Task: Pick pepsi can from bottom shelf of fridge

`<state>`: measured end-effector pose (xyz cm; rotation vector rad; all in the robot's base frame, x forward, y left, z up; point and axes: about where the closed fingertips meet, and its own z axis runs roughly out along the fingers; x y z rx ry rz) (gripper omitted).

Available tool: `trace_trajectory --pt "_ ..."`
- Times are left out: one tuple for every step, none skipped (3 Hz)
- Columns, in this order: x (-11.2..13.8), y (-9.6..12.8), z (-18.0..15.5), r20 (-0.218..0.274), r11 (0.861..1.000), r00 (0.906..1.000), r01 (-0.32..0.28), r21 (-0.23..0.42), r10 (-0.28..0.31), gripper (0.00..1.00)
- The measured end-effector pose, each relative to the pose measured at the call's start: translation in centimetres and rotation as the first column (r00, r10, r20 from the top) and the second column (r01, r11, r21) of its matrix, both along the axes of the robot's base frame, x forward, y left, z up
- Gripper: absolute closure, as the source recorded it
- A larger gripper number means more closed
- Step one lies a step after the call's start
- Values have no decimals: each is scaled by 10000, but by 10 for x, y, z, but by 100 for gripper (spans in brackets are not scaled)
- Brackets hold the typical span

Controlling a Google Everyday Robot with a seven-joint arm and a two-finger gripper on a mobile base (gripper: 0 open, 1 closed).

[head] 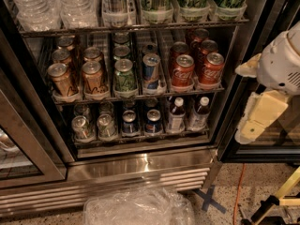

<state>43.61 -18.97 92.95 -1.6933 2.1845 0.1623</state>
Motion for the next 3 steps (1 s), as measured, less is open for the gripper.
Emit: trace_trajectory --pt "-1 8 1 -62 9995 10000 -67 310 69 0" --pt "-1 8 1 -62 9995 10000 -67 310 69 0" --pt "-6 18 -22 -480 9992 9986 -189 344 205 0"
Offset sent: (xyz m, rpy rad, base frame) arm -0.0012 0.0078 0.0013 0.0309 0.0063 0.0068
